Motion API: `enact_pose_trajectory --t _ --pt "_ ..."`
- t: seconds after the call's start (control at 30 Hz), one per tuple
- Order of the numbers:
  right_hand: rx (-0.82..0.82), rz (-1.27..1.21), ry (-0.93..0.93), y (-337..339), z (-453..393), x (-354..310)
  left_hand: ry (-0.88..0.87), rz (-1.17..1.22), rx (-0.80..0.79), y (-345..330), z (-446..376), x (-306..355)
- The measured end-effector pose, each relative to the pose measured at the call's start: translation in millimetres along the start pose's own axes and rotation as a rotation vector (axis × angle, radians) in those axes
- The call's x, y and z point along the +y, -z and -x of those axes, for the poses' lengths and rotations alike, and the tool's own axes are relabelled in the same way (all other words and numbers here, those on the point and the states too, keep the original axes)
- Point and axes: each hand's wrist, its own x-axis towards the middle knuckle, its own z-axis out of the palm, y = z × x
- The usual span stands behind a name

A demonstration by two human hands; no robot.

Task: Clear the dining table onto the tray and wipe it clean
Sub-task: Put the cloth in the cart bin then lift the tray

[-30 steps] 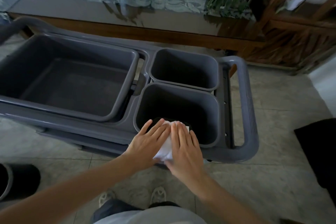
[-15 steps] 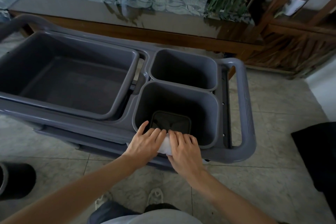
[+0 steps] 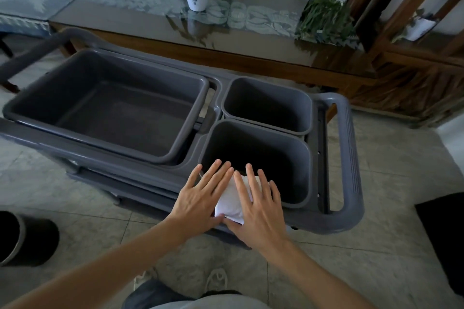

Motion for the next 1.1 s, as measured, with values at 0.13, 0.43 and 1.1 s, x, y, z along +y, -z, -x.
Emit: enact_pose_trajectory --t 0.13,0.43,1.1 --pt "0.012 -0.02 0.072 15.5 -19.4 -22.4 0.079 -0.029 0.013 24.8 16.3 -25.0" --pt "0.001 -0.131 0.441 41.9 -99.0 -135.8 0.582 -0.071 0.101 87.4 138.2 -112.3" --pt "-0.127 -0.382 1.145 7.0 -70.4 -636.0 1.636 -0.203 0.284 167.1 598.1 -195.9"
